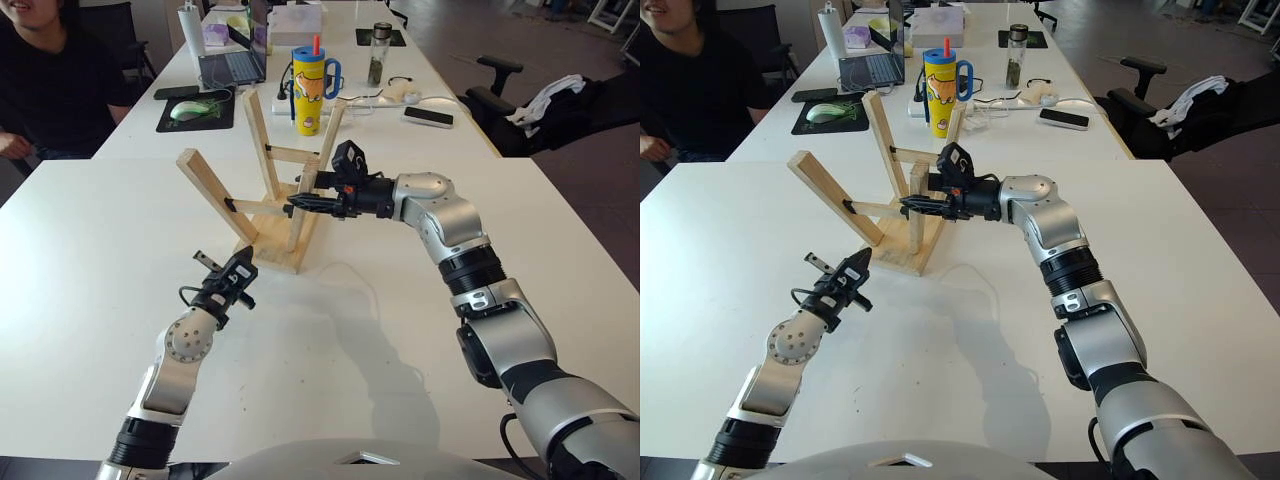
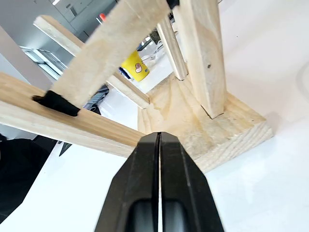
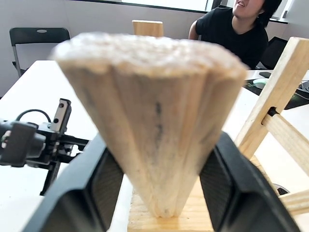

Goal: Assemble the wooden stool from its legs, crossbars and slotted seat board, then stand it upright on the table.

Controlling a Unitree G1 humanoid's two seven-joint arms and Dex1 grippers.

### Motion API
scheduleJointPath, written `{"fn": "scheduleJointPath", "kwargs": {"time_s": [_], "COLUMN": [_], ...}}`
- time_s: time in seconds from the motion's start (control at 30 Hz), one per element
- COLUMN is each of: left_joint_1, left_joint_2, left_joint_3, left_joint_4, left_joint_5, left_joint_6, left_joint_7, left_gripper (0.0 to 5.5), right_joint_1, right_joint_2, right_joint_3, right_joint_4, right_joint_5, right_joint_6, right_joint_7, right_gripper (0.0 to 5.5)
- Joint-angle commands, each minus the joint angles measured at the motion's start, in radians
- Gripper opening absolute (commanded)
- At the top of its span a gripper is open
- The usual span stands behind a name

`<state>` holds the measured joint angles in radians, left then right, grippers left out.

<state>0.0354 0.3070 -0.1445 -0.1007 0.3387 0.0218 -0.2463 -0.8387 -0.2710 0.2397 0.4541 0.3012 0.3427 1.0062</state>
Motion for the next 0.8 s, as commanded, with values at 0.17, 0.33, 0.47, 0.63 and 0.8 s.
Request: {"fn": "scheduleJointPath", "kwargs": {"time_s": [0.17, 0.33, 0.47, 0.63, 0.8], "left_joint_1": [-0.152, -0.219, -0.219, -0.189, -0.164], "left_joint_2": [-0.086, -0.082, -0.075, -0.076, -0.077], "left_joint_3": [0.019, 0.002, -0.036, -0.073, -0.096], "left_joint_4": [0.192, 0.409, 0.494, 0.481, 0.483], "left_joint_5": [-0.056, -0.05, -0.047, -0.055, -0.065], "left_joint_6": [0.061, 0.118, 0.146, 0.178, 0.197], "left_joint_7": [0.058, 0.058, 0.024, -0.014, -0.03], "left_gripper": [0.0, 0.0, 0.0, 0.0, 0.0], "right_joint_1": [0.091, 0.082, 0.082, 0.089, 0.0], "right_joint_2": [0.023, 0.033, 0.034, 0.037, 0.089], "right_joint_3": [0.079, 0.085, 0.088, 0.098, 0.062], "right_joint_4": [0.099, 0.115, 0.104, 0.033, 0.187], "right_joint_5": [-0.058, -0.063, -0.061, -0.031, -0.077], "right_joint_6": [0.063, 0.048, 0.031, 0.055, -0.012], "right_joint_7": [0.045, 0.052, 0.069, 0.103, 0.014], "right_gripper": [2.07, 2.07, 2.07, 2.07, 2.07]}}
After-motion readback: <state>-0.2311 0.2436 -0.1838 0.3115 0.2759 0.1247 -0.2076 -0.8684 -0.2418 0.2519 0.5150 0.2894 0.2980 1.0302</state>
